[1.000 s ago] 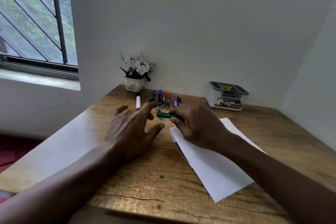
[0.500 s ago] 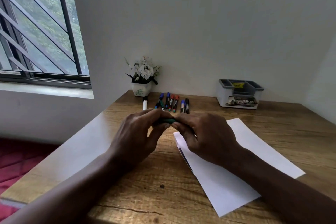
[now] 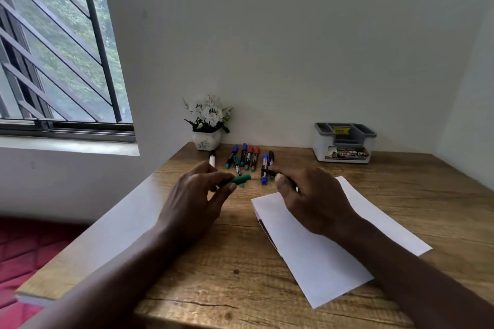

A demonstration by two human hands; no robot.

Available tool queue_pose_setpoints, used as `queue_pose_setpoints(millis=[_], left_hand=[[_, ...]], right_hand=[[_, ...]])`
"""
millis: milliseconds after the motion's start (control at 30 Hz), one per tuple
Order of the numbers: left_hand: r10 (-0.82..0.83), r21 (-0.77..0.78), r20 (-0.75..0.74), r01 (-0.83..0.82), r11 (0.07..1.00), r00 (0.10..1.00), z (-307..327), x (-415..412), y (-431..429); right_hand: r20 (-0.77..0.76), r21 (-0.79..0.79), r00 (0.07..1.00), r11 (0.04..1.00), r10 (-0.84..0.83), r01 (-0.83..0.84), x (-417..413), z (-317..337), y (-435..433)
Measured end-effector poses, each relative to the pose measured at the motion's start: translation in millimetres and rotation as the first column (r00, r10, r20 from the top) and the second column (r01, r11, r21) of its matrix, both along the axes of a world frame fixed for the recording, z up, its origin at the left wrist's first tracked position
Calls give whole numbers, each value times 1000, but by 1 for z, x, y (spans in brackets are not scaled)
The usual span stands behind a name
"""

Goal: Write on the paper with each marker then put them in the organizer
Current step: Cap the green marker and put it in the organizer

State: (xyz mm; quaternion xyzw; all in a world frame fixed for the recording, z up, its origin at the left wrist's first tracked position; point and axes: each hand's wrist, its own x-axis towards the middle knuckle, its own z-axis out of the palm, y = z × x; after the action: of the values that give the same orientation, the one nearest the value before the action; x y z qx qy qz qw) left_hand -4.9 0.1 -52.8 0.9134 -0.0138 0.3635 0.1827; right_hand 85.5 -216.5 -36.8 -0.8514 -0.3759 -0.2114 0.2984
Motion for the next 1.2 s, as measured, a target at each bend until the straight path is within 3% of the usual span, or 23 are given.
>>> queue_pose_setpoints(millis=[100,233,467,633,700,833,900,933,967,1033,1100,1133,1167,1200], left_hand=[[70,-9,-141,-72,997,988,0,5,7],[128,14,-224,-128,992,966,3,8,5],[324,119,-372,-302,946,870,3,10,5],[234,7,-558,-277,961,796,1,9,6],[207,30,-620,-242,970,757,2,10,7],[206,69,-665,-216,974,718,3,12,5],[200,67,-679,-212,975,707,4,13,5],[197,66,-684,-209,976,702,4,14,6],[198,70,-687,-208,976,700,4,14,5],[196,75,-689,-201,977,697,4,15,6],[185,76,-694,-185,980,696,3,15,7],[183,81,-694,-178,981,696,4,15,7],[182,85,-694,-171,982,697,4,15,8],[182,90,-692,-166,982,698,4,15,8]], right_hand=[[-93,-90,995,996,-19,11,6,-2,-1],[-131,-282,991,959,-16,-22,8,-10,0],[-63,-338,995,936,78,-95,8,-11,4],[-33,-352,994,930,105,-110,9,-13,6],[-34,-348,994,931,109,-113,11,-14,7],[-24,-273,982,944,187,-186,12,-8,3],[-34,-89,971,967,237,-239,12,-3,1],[-113,85,953,958,282,-274,10,1,1],[-240,288,899,912,365,-293,7,5,2],[-505,615,649,765,569,-192,0,10,6],[-615,751,315,659,723,-47,-4,10,10],[-614,777,207,630,762,-15,-4,8,10],[-612,784,157,621,776,-15,-5,6,11],[-618,775,162,631,769,-36,-5,2,12]])
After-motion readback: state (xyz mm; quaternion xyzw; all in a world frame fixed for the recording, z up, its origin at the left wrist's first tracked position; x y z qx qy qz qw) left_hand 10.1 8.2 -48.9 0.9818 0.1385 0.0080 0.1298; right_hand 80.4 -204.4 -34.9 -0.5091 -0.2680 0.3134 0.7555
